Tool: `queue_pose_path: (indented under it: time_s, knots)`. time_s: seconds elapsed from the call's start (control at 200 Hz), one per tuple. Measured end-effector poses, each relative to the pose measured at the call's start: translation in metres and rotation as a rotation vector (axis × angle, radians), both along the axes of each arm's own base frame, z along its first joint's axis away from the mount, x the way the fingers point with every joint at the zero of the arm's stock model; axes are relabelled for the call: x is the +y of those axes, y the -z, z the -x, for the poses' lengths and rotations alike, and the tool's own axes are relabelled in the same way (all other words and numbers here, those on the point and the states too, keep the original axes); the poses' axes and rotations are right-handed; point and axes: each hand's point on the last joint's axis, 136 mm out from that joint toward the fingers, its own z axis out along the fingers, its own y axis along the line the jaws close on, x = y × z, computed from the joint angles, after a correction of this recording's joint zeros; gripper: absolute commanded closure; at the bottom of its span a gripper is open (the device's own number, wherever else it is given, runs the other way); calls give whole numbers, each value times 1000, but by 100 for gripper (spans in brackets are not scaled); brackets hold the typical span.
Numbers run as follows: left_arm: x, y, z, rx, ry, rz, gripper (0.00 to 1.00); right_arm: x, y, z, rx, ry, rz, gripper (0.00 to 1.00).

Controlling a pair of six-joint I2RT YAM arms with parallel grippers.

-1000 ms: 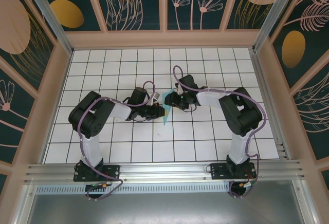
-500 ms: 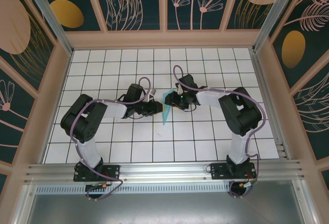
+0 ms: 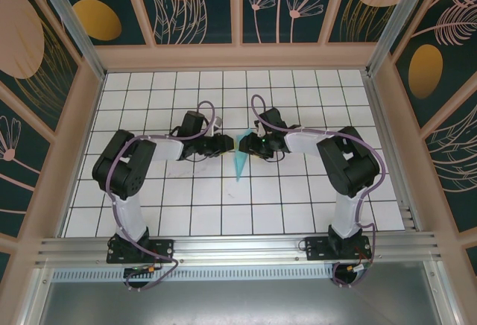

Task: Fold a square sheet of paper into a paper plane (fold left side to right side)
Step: Fold the wing for the fifth time at the center of the table.

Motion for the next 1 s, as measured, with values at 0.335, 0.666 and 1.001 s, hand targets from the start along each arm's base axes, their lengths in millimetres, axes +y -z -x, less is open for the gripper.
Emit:
queue_pose_path:
  time_s: [0.335, 0.666, 1.001]
  knots:
    - [-4, 18, -8, 41, 1, -20, 81, 0, 1, 0, 1, 0, 1, 49]
    - [-10, 15, -18, 28, 12, -9, 96, 0, 0, 0, 1, -1, 1, 48]
    - [-14, 27, -20, 46, 33, -12, 100, 0, 0, 0, 1, -4, -4, 46]
